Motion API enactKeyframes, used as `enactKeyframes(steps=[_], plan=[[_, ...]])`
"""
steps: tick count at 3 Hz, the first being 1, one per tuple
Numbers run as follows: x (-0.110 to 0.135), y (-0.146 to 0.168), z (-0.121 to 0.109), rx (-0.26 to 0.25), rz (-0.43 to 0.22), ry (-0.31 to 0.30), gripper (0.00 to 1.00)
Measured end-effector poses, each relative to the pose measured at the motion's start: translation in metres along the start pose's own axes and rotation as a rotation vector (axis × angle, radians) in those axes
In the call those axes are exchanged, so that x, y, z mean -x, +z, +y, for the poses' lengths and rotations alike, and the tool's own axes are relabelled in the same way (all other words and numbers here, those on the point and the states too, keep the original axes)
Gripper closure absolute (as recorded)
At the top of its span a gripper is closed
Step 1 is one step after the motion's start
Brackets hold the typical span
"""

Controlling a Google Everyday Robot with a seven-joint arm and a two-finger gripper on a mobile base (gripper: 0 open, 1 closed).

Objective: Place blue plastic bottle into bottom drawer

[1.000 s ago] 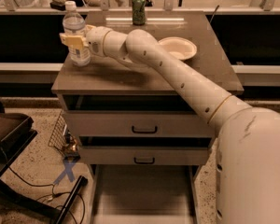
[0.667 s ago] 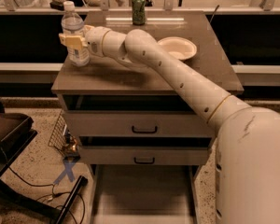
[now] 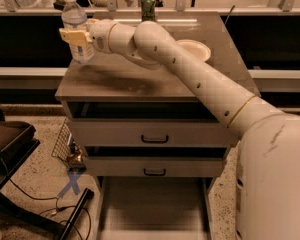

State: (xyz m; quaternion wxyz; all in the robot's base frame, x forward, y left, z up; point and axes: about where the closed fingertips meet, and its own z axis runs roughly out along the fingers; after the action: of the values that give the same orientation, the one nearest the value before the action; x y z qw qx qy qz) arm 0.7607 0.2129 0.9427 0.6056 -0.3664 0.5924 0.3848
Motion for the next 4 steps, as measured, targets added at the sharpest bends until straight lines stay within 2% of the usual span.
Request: enactKeyframes(steps=[1,2,3,4], plan=[[0.070,-0.054,0.026,-0.094,-0.019,-0.058,1.00],[0.086,-0.100,0.085,-0.107,-0.003,-0.086,1.00],[0.087,-0.124,0.166,-0.086,0.020,-0.012,1.00],[0.043,-0.146,0.232,-0.071,0.094,0.107,1.00]])
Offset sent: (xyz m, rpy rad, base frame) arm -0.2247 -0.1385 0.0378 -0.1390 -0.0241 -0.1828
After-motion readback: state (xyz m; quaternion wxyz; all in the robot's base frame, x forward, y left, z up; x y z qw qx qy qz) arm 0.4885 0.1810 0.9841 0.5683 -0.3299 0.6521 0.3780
